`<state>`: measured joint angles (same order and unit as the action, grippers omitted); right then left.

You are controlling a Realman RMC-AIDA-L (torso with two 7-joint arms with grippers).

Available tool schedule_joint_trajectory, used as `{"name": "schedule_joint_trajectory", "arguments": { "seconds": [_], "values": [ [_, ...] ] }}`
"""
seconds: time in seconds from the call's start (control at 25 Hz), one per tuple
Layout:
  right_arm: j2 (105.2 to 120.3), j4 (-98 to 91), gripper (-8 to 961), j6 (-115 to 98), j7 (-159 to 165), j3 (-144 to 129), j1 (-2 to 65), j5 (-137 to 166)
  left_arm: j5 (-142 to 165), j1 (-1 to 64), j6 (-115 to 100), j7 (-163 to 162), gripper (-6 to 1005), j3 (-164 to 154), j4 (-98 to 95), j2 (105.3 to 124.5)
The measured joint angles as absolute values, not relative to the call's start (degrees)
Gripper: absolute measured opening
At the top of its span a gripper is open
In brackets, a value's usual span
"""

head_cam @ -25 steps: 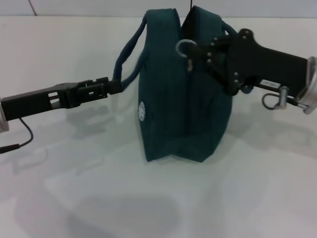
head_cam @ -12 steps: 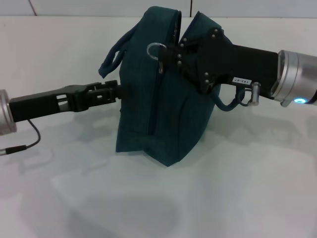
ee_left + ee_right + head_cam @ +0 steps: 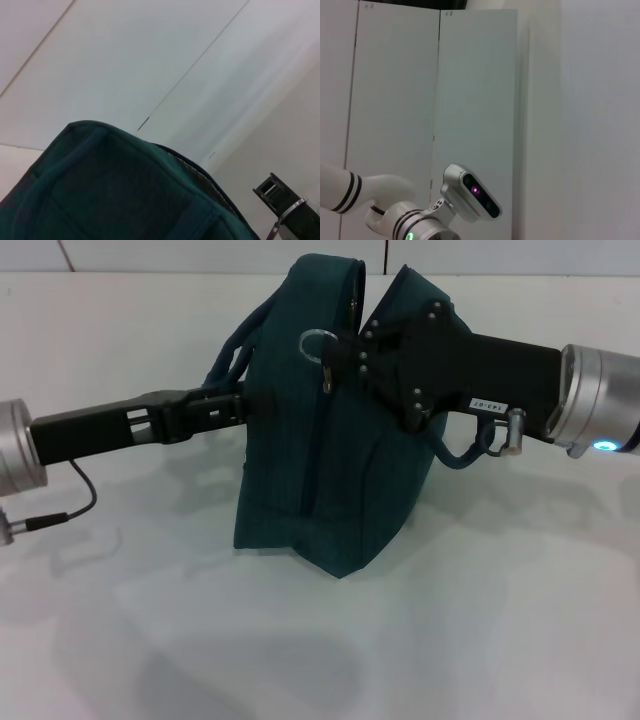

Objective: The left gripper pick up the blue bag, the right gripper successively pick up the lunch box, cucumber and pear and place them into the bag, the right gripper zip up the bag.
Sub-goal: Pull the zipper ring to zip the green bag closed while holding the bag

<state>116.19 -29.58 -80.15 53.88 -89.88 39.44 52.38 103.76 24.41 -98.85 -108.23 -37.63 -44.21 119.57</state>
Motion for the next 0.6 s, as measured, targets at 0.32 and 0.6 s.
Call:
{"name": "schedule_joint_trajectory", "arguments": {
  "seconds": [0.32,0.6],
  "values": [
    [116.18,-29.61,55,-80.33,53.87,-89.71,39.4,52.38,104.26,25.23,-98.64,-108.14,691,-38.95,-42.91,119.58],
    [116.18,-29.62,57,-80.29,53.79,-89.67,39.03,52.37,103.95,25.83,-98.69,-108.22,448,-39.32,-42.12,119.54]
  ]
}}
